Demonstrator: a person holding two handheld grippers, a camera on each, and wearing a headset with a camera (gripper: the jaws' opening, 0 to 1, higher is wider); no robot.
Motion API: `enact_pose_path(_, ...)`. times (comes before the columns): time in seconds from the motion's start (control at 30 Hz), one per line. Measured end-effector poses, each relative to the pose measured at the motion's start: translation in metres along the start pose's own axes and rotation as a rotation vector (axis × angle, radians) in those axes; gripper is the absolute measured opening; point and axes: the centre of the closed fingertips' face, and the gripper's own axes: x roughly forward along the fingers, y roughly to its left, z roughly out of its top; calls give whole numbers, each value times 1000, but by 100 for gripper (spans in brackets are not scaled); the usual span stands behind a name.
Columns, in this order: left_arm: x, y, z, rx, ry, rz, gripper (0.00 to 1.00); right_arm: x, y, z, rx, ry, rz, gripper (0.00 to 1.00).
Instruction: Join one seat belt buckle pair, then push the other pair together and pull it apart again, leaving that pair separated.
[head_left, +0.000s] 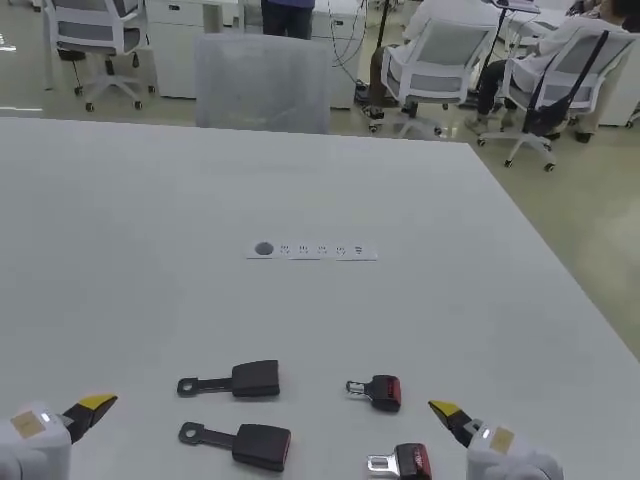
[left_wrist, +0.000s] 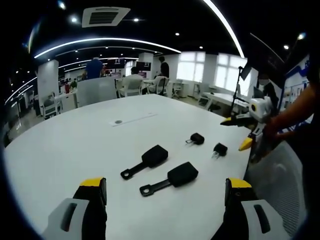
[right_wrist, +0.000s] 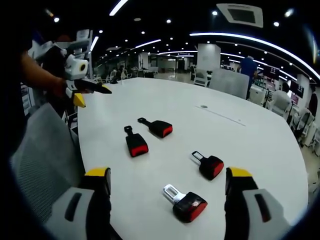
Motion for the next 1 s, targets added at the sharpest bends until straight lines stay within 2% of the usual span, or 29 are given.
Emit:
enact_pose_path(0.6, 1, 1, 1, 5, 1, -4, 100, -1, -2, -4, 4, 7, -9, 97)
enact_pose_path(1.0, 5, -3, -3, 25, 27, -25, 100, -2, -4, -7, -6, 25, -3, 97)
